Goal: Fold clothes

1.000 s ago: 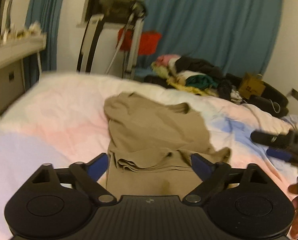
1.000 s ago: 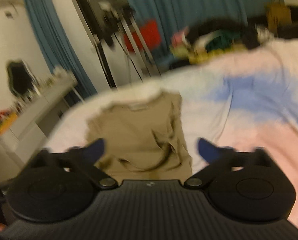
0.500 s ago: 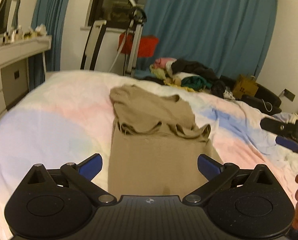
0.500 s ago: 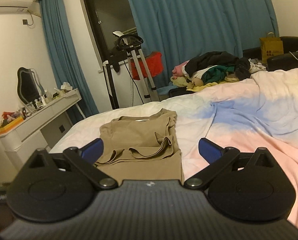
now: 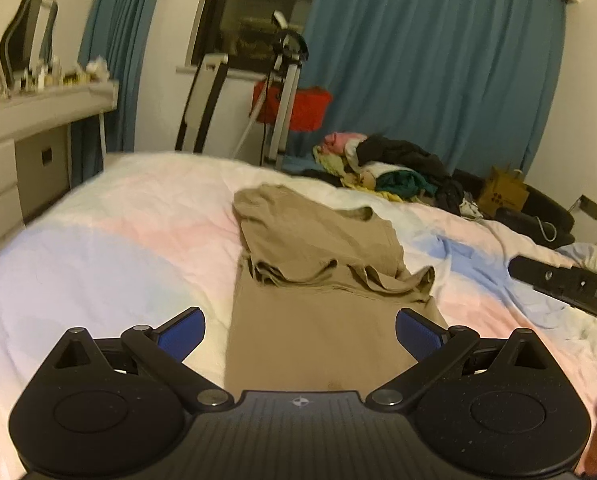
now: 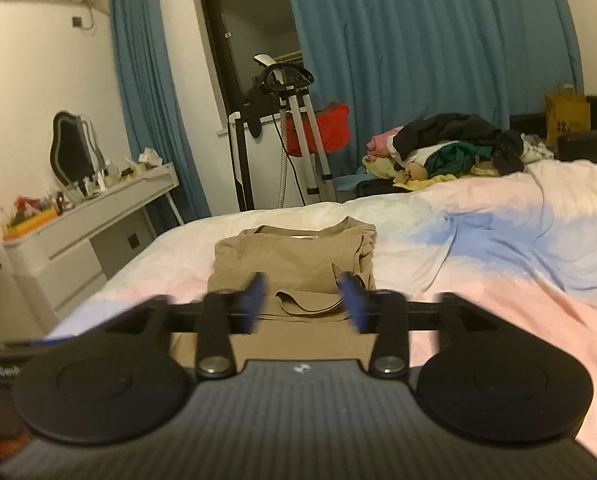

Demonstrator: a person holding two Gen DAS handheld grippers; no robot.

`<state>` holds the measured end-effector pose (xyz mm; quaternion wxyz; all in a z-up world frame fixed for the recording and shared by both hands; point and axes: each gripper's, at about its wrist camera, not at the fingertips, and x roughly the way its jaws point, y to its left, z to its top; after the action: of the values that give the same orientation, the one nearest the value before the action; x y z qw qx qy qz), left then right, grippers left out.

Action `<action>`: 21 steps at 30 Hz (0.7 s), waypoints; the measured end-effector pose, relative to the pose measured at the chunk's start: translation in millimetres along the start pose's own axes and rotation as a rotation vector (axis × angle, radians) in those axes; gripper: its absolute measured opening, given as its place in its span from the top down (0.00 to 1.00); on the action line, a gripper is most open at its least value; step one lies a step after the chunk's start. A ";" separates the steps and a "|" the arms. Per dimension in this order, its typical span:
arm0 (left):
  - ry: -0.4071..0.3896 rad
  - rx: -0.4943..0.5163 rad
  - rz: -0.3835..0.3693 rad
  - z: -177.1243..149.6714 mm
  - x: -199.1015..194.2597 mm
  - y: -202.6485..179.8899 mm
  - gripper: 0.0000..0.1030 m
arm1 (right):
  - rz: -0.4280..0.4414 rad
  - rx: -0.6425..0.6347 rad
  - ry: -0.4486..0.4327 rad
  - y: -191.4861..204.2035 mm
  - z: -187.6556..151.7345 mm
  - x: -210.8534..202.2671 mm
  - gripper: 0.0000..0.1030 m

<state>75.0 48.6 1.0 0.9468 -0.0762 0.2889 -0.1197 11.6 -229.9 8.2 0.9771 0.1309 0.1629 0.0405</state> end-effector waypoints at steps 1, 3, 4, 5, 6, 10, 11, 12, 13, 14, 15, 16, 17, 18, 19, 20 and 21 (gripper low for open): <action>0.032 -0.022 -0.017 -1.0 3.7 1.7 0.01 | 0.008 0.023 -0.002 -2.3 0.9 -0.1 0.02; 0.099 -0.066 -0.066 -4.9 12.2 4.7 0.01 | 0.047 0.096 -0.005 -10.1 0.3 0.8 0.00; 0.130 -0.088 -0.089 -7.3 16.5 5.8 0.01 | 0.065 0.133 0.003 -14.0 0.1 1.7 0.00; 0.159 -0.110 -0.106 -9.9 20.8 6.8 0.01 | 0.064 0.165 0.015 -18.0 -0.3 3.5 0.00; 0.183 -0.130 -0.116 -12.8 24.7 7.7 0.01 | 0.063 0.197 0.027 -22.0 -0.7 5.4 0.00; 0.282 -0.230 -0.166 -25.4 43.6 15.8 0.01 | 0.019 0.324 0.123 -37.4 -9.3 16.0 0.00; 0.311 -0.267 -0.180 -29.2 49.6 20.0 0.02 | 0.025 0.368 0.157 -41.7 -13.4 19.3 0.00; 0.342 -0.310 -0.193 -33.8 56.2 25.3 0.03 | 0.057 0.438 0.197 -46.9 -20.1 23.0 0.00; 0.370 -0.357 -0.200 -38.7 63.5 30.6 0.06 | 0.088 0.510 0.237 -51.4 -28.3 28.2 0.00; 0.396 -0.407 -0.207 -43.9 71.7 36.4 0.08 | 0.120 0.581 0.278 -55.9 -36.4 33.4 0.00; 0.416 -0.450 -0.212 -49.1 79.5 42.1 0.12 | 0.151 0.653 0.318 -60.4 -44.7 38.6 0.00; 0.422 -0.476 -0.210 -53.4 86.5 47.1 0.14 | 0.171 0.723 0.362 -63.3 -55.1 44.5 0.00; 0.422 -0.499 -0.200 -56.2 92.0 51.4 0.17 | 0.194 0.793 0.402 -65.7 -65.9 50.1 0.01; 0.414 -0.532 -0.192 -57.6 95.4 55.8 0.21 | 0.217 0.859 0.445 -66.3 -77.1 56.6 0.03; 0.398 -0.566 -0.177 -58.8 97.1 60.1 0.23 | 0.240 0.925 0.489 -66.8 -88.3 63.1 0.09; 0.367 -0.602 -0.152 -59.3 95.3 64.1 0.33 | 0.221 0.938 0.506 -66.2 -94.1 67.0 0.19; 0.336 -0.638 -0.126 -59.8 93.5 68.1 0.40 | 0.203 0.952 0.524 -65.5 -100.0 70.8 0.27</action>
<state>128.8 84.2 -112.1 0.8055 -0.3647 0.4578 -0.0927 47.9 -260.0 -122.4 0.7280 0.5587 0.3875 0.0876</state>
